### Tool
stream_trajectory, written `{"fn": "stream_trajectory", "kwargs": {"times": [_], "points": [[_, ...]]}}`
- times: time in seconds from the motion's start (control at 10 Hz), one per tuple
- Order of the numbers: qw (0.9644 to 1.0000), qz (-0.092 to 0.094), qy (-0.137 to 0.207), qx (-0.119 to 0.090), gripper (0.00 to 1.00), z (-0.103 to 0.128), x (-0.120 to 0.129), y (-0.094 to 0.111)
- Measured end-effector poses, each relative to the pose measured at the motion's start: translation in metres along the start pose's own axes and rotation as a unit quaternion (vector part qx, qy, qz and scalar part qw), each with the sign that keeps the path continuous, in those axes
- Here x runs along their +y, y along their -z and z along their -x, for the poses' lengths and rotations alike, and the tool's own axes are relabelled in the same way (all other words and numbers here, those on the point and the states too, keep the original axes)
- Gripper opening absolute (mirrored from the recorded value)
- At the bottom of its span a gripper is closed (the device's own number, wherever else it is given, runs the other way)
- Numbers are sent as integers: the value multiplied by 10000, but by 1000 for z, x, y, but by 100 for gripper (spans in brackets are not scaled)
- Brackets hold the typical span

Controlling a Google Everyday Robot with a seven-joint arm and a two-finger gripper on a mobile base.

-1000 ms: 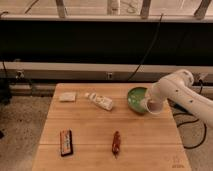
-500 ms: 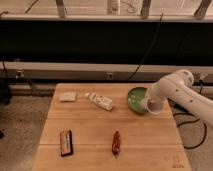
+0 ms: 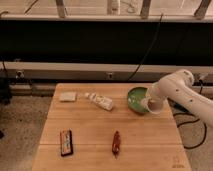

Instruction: Place the ceramic cup in the ceramic bowl

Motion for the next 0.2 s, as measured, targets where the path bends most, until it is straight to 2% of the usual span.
{"fn": "stream_trajectory", "kwargs": {"times": [0.2], "points": [[10000,-9,0,-4,20,-1,-1,-1]]}}
